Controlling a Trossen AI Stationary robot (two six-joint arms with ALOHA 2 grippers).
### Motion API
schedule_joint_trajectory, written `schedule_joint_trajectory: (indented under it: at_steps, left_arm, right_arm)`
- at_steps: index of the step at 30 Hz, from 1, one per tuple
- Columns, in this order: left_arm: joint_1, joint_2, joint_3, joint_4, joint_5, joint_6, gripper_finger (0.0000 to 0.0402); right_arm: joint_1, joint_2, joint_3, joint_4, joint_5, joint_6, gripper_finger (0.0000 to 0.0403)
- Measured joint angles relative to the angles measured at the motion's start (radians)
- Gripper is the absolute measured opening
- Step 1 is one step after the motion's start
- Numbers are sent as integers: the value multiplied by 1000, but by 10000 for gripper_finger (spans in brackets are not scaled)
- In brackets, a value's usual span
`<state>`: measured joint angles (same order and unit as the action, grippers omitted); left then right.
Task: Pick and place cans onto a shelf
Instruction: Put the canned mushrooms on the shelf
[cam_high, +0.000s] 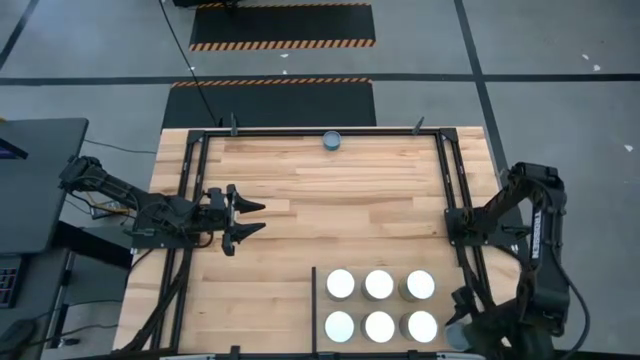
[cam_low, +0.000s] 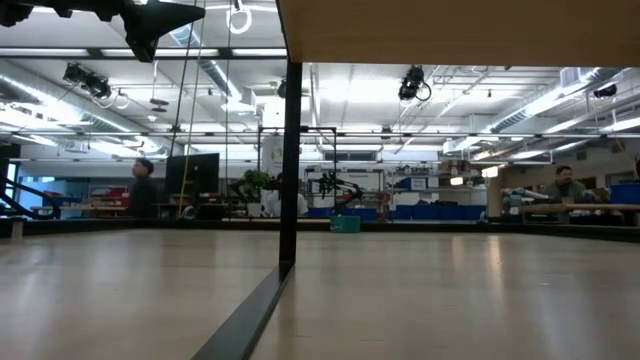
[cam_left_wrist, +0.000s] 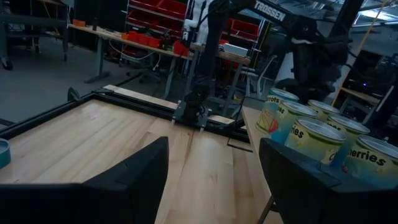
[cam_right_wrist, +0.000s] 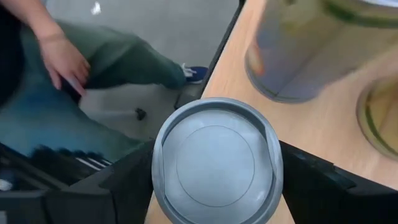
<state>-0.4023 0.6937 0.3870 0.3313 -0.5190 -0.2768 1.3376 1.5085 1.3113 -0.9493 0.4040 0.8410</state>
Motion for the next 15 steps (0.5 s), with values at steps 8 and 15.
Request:
schedule_joint_trajectory:
  at_steps: [8, 15]
  left_arm:
    - [0, 0, 0, 0, 0, 0, 256]
    - [0, 0, 0, 0, 0, 0, 256]
  right_arm:
    - [-5, 34, 0, -1, 20, -192, 301]
    - [-9, -16, -57, 16, -8, -274, 301]
